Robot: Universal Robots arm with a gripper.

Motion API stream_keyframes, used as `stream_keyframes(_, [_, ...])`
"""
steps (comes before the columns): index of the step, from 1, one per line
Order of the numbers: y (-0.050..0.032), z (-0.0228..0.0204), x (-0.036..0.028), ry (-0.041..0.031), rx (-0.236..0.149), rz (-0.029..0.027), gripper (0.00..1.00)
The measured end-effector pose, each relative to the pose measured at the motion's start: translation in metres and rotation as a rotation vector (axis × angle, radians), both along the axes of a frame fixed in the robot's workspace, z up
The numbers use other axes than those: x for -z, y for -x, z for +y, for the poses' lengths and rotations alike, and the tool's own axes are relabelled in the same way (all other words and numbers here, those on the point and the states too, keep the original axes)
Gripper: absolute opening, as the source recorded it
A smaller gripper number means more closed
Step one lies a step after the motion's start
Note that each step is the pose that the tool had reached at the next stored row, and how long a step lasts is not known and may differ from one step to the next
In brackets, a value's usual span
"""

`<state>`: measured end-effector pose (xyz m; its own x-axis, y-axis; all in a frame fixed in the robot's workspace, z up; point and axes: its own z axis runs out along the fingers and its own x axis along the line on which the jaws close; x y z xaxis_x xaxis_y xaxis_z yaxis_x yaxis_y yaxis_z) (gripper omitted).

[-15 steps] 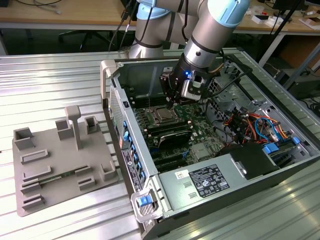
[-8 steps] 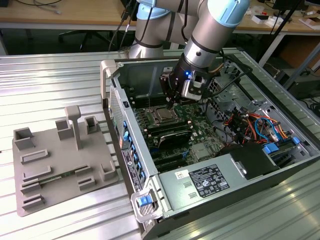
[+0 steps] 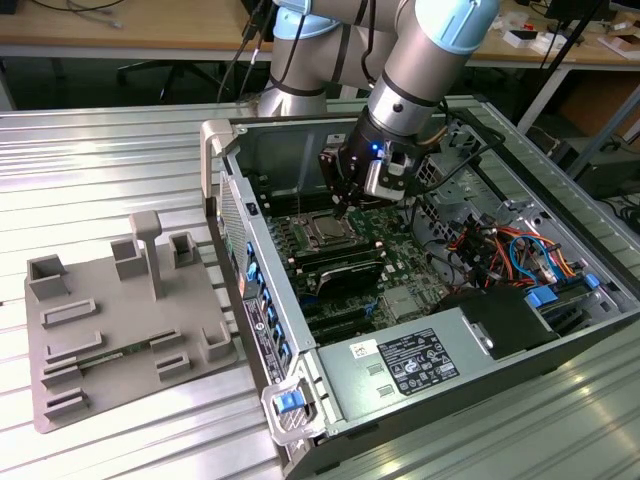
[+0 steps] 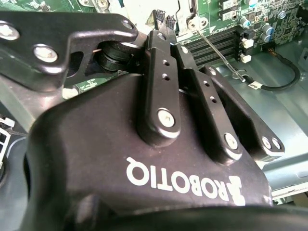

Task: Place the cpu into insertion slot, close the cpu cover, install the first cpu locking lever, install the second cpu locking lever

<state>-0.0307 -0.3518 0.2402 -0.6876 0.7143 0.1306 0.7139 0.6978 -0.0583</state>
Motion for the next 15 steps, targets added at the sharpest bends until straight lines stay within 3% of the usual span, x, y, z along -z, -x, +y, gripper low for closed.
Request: stream_keyframes(15, [0.0000, 0.0000, 0.0000, 0.0000, -0.036, 0.0000, 0.11])
